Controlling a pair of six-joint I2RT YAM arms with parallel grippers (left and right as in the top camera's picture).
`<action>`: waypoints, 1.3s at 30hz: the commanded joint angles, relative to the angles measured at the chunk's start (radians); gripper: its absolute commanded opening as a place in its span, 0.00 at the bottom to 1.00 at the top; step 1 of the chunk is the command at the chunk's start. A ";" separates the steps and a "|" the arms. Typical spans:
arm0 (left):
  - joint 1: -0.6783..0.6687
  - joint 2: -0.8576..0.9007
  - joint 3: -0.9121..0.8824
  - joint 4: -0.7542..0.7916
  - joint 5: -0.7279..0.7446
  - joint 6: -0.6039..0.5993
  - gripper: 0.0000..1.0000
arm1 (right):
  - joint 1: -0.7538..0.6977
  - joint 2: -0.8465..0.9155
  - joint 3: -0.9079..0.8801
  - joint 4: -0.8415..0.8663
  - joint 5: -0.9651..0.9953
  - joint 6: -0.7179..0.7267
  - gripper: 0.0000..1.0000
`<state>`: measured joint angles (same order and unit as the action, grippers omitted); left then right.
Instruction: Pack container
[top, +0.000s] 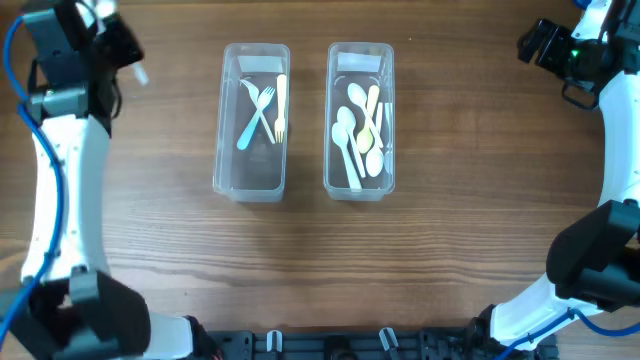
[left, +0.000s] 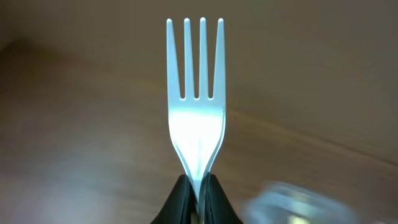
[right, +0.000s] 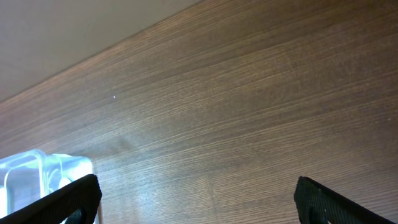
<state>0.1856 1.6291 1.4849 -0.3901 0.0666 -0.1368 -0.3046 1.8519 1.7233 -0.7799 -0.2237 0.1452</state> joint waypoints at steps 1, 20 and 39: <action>-0.108 0.041 -0.011 -0.051 0.179 0.002 0.04 | -0.001 -0.010 0.003 0.002 0.010 -0.012 1.00; -0.301 0.200 -0.011 -0.175 0.167 0.002 0.96 | -0.001 -0.010 0.003 0.002 0.010 -0.012 1.00; 0.015 0.092 0.040 -0.073 -0.188 0.001 1.00 | -0.001 -0.010 0.003 0.002 0.010 -0.011 1.00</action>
<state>0.1780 1.7397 1.5089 -0.4526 -0.0952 -0.1368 -0.3046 1.8519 1.7233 -0.7803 -0.2234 0.1448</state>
